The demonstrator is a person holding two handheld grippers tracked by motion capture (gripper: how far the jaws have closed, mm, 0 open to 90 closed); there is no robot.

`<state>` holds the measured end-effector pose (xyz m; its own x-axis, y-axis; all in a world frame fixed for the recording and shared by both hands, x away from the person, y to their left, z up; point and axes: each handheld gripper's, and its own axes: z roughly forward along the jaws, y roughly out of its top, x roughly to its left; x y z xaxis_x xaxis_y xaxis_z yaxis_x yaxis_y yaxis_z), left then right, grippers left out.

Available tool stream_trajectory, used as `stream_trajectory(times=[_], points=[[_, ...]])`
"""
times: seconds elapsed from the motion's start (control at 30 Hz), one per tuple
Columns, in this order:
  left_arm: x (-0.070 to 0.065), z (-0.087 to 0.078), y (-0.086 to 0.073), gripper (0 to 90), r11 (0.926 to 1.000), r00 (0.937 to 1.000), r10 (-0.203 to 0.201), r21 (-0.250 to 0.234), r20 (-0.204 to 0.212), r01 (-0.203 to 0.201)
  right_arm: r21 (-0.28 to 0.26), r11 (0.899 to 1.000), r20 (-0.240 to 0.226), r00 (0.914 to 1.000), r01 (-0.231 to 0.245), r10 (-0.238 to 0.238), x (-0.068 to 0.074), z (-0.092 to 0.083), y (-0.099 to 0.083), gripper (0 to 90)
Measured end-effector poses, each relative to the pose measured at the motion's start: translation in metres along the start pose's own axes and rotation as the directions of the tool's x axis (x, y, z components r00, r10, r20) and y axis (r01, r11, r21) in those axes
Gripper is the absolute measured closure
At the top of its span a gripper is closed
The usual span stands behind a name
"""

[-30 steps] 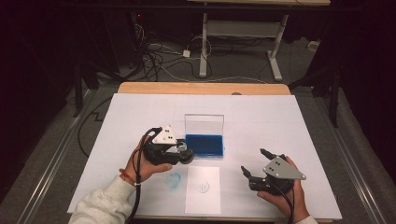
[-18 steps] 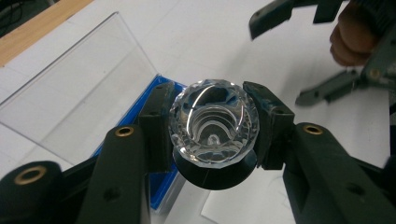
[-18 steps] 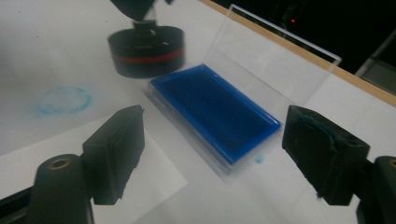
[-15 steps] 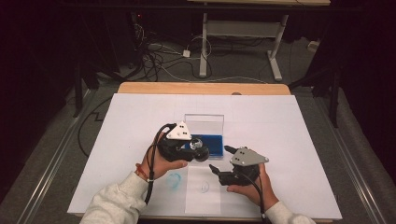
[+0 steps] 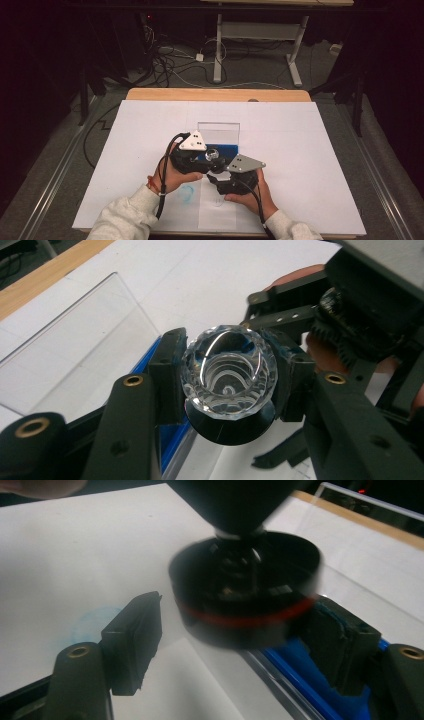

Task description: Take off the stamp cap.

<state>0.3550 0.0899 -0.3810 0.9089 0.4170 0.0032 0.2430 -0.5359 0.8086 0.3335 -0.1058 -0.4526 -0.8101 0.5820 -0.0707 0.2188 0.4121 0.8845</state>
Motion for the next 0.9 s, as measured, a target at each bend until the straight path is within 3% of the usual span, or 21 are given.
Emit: stream_trajectory(times=[0.27, 0.4, 0.9], points=[[-0.0031, -0.0008, -0.0005, 54.5, 1.0000, 1.0000, 0.004, -0.002, 0.009, -0.004, -0.017, 1.000, 0.019, 0.9998, 0.008, -0.008, 0.0017, -0.0015, 0.0014, 36.7], [-0.0029, -0.0019, -0.0006, 54.5, 0.9999, 0.9998, 0.002, -0.013, 0.019, -0.001, -0.009, 1.000, 0.001, 0.9998, 0.019, -0.019, 0.0021, -0.0026, -0.0006, 35.1], [-0.0043, -0.0034, -0.0011, 54.5, 0.9998, 0.9992, 0.004, -0.021, 0.039, -0.004, -0.018, 0.999, 0.011, 0.9988, 0.047, -0.047, 0.0032, -0.0051, -0.0015, 38.3]])
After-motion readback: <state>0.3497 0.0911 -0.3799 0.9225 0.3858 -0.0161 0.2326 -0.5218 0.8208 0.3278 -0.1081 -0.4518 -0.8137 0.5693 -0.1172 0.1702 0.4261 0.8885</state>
